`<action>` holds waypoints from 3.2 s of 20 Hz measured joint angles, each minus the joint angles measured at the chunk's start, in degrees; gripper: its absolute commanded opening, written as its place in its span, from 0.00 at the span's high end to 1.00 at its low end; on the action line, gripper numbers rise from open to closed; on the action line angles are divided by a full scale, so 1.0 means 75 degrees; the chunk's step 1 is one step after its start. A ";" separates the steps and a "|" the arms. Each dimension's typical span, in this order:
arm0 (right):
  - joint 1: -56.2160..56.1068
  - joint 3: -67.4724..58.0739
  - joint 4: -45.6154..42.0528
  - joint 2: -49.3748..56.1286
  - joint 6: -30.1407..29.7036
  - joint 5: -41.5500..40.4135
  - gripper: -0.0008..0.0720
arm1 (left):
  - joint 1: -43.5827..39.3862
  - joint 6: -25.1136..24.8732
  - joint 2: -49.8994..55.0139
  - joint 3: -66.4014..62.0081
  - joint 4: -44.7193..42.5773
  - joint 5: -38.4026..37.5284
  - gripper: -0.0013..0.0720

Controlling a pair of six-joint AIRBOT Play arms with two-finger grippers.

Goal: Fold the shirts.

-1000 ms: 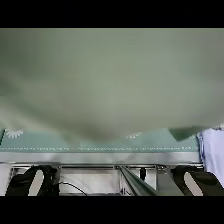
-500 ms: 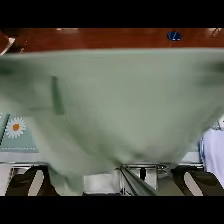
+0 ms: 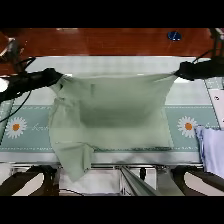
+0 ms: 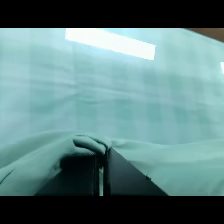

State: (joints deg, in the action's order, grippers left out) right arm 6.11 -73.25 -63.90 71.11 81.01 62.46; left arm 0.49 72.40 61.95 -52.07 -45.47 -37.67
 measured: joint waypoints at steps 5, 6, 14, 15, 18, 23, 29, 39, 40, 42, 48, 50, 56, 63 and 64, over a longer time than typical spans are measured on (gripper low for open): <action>0.0009 -0.1591 0.1023 0.2742 0.0213 -0.0417 0.42 | -0.0551 0.0006 0.2282 -0.1434 0.0064 0.0472 0.29; 0.0026 -0.1851 0.1250 0.3092 0.0283 -0.0460 0.42 | -0.0574 0.0055 0.2553 -0.1702 0.0070 0.0367 0.29; 0.1390 -0.2498 0.0600 0.2952 0.0175 0.1632 0.43 | 0.1309 0.0542 0.2693 -0.2704 -0.1906 -0.3675 0.29; 0.1661 -0.2116 0.0172 0.2600 0.0181 0.1839 0.43 | 0.1693 0.0589 0.2468 -0.2416 -0.2124 -0.4060 0.29; 0.2361 -0.0143 -0.0303 0.1253 0.0312 0.1682 0.43 | 0.2882 0.0571 0.1577 -0.0918 -0.2521 -0.4806 0.29; 0.2798 0.3564 0.0717 -0.1142 -0.0204 0.0737 0.43 | 0.4345 0.0195 0.0775 0.1198 -0.2798 -0.5735 0.29; 0.2900 0.5327 0.1492 -0.2463 -0.0691 0.0434 0.43 | 0.4462 0.0216 0.0624 0.2183 -0.3596 -0.6388 0.29; 0.2906 0.5627 0.1719 -0.2699 -0.0807 0.0245 0.43 | 0.4223 0.0058 0.0772 0.3098 -0.2591 -0.5659 0.29; 0.2906 0.5627 0.1722 -0.2699 -0.0807 0.0239 0.43 | 0.4144 0.0055 0.0801 0.3142 -0.2500 -0.5625 0.29; 0.2906 0.5630 0.1737 -0.2704 -0.0804 0.0224 0.43 | 0.3975 0.0058 0.0863 0.3206 -0.2407 -0.5560 0.38; 0.3509 0.5546 0.1040 -0.2704 -0.0621 0.0064 0.43 | 0.3719 0.0026 0.0927 0.3267 -0.2326 -0.5047 0.95; 0.3870 0.5587 0.0169 -0.2704 -0.0140 0.0347 0.43 | 0.3695 0.0029 0.0921 0.3276 -0.2299 -0.5021 0.95; 0.4188 0.6102 -0.0796 -0.2597 0.0408 0.1664 0.43 | 0.3675 0.0032 0.0921 0.3276 -0.2302 -0.4986 0.95; 0.3413 0.6245 -0.0845 -0.1833 0.0344 0.1961 0.43 | 0.3675 0.0035 0.0918 0.3276 -0.2302 -0.4919 0.95; 0.3325 0.6248 -0.0825 -0.1673 0.0321 0.1891 0.43 | 0.3675 0.0035 0.0918 0.3276 -0.2302 -0.4905 0.95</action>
State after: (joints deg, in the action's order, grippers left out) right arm 31.05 -26.39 -70.08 58.57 83.42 76.64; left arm 28.05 72.66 68.84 -27.51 -62.74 -74.46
